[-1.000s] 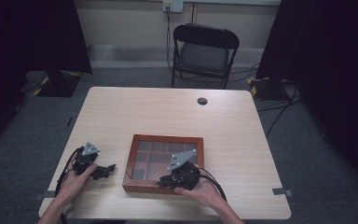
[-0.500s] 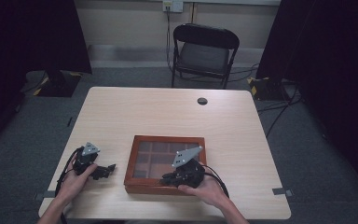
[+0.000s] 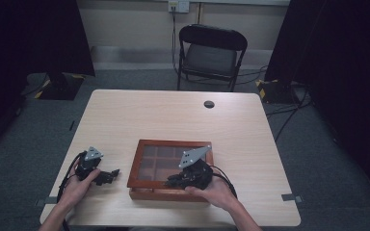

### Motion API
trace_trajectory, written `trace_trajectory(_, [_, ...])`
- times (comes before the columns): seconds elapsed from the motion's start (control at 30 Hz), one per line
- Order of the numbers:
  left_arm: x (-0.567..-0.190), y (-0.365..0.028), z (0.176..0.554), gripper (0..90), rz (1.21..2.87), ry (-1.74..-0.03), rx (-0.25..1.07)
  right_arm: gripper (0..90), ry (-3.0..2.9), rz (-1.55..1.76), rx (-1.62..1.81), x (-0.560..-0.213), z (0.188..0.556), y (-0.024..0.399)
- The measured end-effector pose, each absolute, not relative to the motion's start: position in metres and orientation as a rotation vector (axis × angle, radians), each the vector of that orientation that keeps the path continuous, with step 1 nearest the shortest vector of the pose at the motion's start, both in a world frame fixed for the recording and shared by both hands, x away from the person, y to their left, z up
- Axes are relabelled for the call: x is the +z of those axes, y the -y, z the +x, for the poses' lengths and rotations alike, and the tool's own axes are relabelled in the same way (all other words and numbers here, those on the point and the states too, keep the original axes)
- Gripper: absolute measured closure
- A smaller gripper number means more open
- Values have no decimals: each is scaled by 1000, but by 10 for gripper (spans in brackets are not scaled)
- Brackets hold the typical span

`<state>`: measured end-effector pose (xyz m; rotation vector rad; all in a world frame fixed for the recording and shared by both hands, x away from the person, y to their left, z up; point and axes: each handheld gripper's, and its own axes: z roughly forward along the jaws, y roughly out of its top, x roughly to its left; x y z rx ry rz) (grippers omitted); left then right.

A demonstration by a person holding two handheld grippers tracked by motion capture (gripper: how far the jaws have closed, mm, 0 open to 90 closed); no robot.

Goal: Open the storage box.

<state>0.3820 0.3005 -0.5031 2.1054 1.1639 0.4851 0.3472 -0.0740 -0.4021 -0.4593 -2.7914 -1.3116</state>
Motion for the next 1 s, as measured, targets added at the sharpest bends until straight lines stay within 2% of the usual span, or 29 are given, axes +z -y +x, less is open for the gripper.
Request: trace_trajectory(1.0, [-503,-300,382,0,2104,-1164,486,823,2826,-423,-1352,-364,360,75])
